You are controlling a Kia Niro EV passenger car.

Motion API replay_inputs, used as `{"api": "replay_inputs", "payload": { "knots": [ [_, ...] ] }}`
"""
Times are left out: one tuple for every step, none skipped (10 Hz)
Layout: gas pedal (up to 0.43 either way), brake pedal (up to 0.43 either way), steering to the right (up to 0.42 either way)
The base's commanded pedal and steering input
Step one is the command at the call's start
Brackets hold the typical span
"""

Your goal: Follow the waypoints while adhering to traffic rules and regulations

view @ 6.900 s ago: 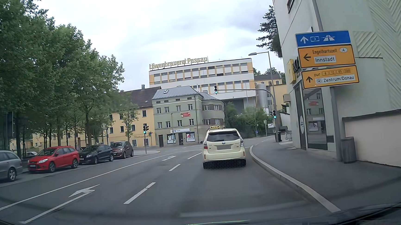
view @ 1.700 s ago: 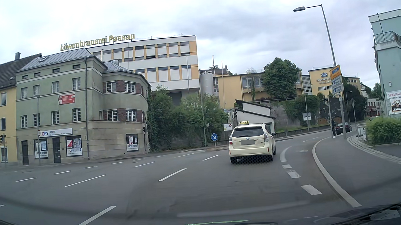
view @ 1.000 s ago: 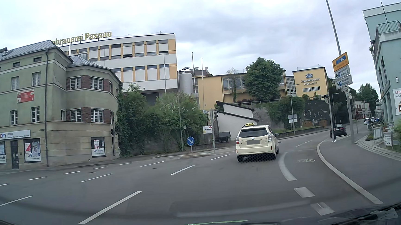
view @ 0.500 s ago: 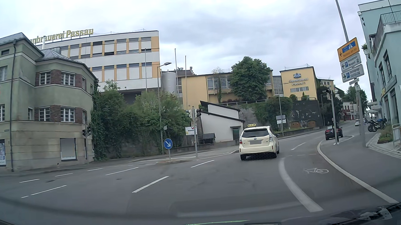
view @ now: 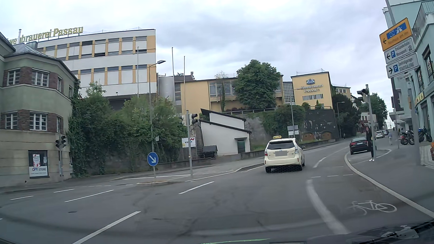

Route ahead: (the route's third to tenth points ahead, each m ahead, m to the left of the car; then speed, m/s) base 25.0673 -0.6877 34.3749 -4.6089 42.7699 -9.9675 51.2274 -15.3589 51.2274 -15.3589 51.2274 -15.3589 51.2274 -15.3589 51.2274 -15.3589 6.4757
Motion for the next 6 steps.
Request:
{"api": "replay_inputs", "payload": {
  "knots": [
    [0.197,0.000,0.074],
    [0.189,0.000,0.075],
    [0.157,0.000,0.077],
    [0.157,0.000,0.078],
    [0.157,0.000,0.080],
    [0.157,0.000,0.081]
  ]
}}
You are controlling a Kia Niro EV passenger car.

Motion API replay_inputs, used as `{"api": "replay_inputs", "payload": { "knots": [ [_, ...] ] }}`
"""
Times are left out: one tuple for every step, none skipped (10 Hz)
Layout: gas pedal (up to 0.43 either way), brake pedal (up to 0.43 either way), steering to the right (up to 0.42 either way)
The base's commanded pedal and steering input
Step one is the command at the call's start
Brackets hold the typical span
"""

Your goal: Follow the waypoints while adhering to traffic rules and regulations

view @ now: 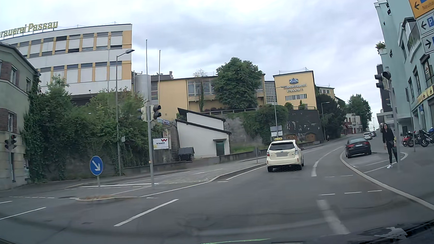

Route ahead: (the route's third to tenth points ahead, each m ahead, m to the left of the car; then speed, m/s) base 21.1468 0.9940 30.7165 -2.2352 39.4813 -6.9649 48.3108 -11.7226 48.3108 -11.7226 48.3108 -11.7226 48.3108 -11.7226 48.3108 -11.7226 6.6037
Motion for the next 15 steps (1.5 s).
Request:
{"api": "replay_inputs", "payload": {
  "knots": [
    [0.157,0.000,0.081],
    [0.138,0.000,0.083],
    [0.130,0.000,0.084],
    [0.130,0.000,0.083],
    [0.110,0.000,0.084],
    [0.110,0.000,0.084],
    [0.110,0.000,0.086],
    [0.118,0.000,0.087],
    [0.118,0.000,0.087],
    [0.118,0.000,0.085],
    [0.118,0.000,0.080],
    [0.118,0.000,0.075],
    [0.118,0.000,0.072],
    [0.118,0.000,0.069],
    [0.110,0.000,0.067]
  ]
}}
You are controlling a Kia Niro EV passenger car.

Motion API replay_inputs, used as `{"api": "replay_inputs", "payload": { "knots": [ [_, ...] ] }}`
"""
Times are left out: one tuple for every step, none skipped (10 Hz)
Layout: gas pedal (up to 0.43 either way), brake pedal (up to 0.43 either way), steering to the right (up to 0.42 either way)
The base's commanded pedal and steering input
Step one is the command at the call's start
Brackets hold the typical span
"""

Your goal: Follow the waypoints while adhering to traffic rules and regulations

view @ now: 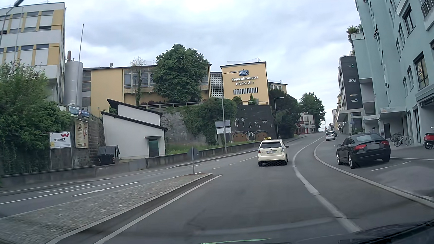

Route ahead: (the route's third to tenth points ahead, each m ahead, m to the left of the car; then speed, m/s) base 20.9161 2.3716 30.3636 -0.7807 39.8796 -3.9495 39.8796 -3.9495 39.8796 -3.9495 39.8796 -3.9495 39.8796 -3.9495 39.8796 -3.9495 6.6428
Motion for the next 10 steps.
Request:
{"api": "replay_inputs", "payload": {
  "knots": [
    [0.079,0.000,0.066],
    [0.067,0.000,0.066],
    [0.067,0.000,0.064],
    [0.047,0.000,0.063],
    [0.000,0.000,0.063],
    [0.000,0.000,0.063],
    [0.000,0.000,0.062],
    [0.000,0.000,0.062],
    [0.000,0.000,0.063],
    [0.000,0.000,0.062]
  ]
}}
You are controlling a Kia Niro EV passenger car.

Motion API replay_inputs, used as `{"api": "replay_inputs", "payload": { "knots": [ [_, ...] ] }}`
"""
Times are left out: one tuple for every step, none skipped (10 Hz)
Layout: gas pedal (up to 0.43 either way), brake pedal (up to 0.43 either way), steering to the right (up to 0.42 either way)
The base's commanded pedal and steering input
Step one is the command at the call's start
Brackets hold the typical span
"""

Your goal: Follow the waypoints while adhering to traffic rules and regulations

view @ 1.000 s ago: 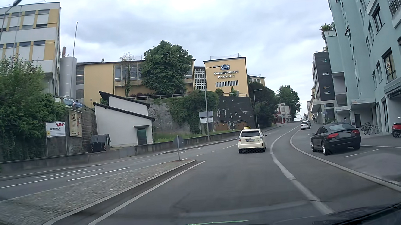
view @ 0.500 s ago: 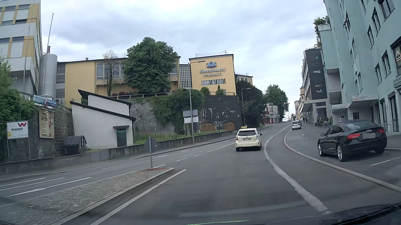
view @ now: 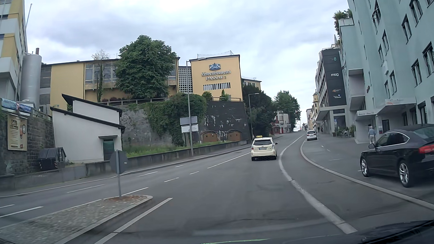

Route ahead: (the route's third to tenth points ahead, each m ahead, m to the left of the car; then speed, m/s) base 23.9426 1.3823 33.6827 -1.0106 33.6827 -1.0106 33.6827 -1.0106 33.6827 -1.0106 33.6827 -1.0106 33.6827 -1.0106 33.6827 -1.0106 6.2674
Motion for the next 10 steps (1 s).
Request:
{"api": "replay_inputs", "payload": {
  "knots": [
    [0.000,0.037,0.061],
    [0.000,0.110,0.061],
    [0.000,0.128,0.061],
    [0.000,0.146,0.060],
    [0.000,0.152,0.059],
    [0.000,0.146,0.059],
    [0.000,0.146,0.059],
    [0.000,0.140,0.059],
    [0.000,0.116,0.058],
    [0.000,0.006,0.058]
  ]
}}
